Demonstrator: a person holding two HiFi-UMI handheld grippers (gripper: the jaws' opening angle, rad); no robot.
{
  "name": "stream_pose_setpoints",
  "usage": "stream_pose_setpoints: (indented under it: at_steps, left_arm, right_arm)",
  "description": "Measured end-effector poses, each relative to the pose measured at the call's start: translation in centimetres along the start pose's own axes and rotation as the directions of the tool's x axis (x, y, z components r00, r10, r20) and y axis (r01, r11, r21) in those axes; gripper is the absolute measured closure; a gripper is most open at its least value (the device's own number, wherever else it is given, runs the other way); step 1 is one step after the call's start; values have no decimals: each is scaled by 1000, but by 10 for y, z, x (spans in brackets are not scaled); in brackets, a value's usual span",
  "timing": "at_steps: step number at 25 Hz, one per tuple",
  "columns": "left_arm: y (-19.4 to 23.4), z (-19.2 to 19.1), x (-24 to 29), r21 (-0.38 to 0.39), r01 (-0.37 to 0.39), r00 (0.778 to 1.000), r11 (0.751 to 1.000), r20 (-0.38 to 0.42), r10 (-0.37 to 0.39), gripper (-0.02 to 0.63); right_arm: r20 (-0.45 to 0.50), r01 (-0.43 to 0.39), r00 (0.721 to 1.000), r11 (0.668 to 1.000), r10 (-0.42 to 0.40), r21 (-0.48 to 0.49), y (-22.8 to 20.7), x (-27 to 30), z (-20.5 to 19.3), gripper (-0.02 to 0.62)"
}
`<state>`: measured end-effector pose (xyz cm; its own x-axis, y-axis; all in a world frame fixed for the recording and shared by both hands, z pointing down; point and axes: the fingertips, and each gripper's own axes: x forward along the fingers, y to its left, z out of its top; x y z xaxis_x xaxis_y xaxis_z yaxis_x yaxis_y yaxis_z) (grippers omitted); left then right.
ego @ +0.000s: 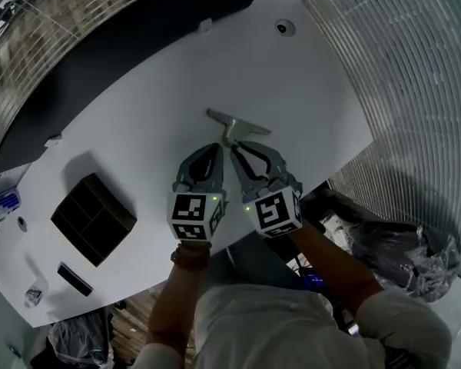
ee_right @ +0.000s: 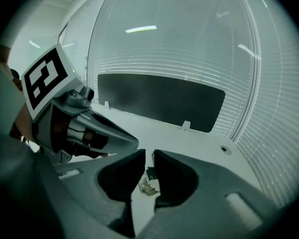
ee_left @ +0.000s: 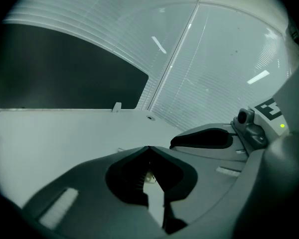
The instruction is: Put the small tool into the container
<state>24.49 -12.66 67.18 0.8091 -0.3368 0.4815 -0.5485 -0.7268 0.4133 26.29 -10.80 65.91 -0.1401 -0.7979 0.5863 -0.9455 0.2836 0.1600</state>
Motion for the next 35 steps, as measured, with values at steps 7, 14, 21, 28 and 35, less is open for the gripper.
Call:
stream_pose_setpoints:
  at_steps: [7,14,21,28,35]
  left_arm:
    - [7,-21,16,-5,-17,998,1000,-65,17,603]
    - [12,-29,26,-9,-17,997,1000,-72,16,603]
    - [23,-37,32,6,-19,996,1000,-92,19,603]
    - [20,-40,37,-15,3,994,1000,-107,-5,603]
    - [22,-38,37,-21,6,995,1000,-102,-8,603]
  right_arm:
    - [-64,-8,998,993,0,-118,6,18,-25,515]
    - [-112,-27,994,973,1,-231,12,37,-43,478]
    - [-136,5,989,942,-54,-337,10,51,-58,479]
    - [-134,45,985,906,-111,-420,4,56,-57,516]
    - [-76,110,985,895,-158,-433,-7,51,-41,577]
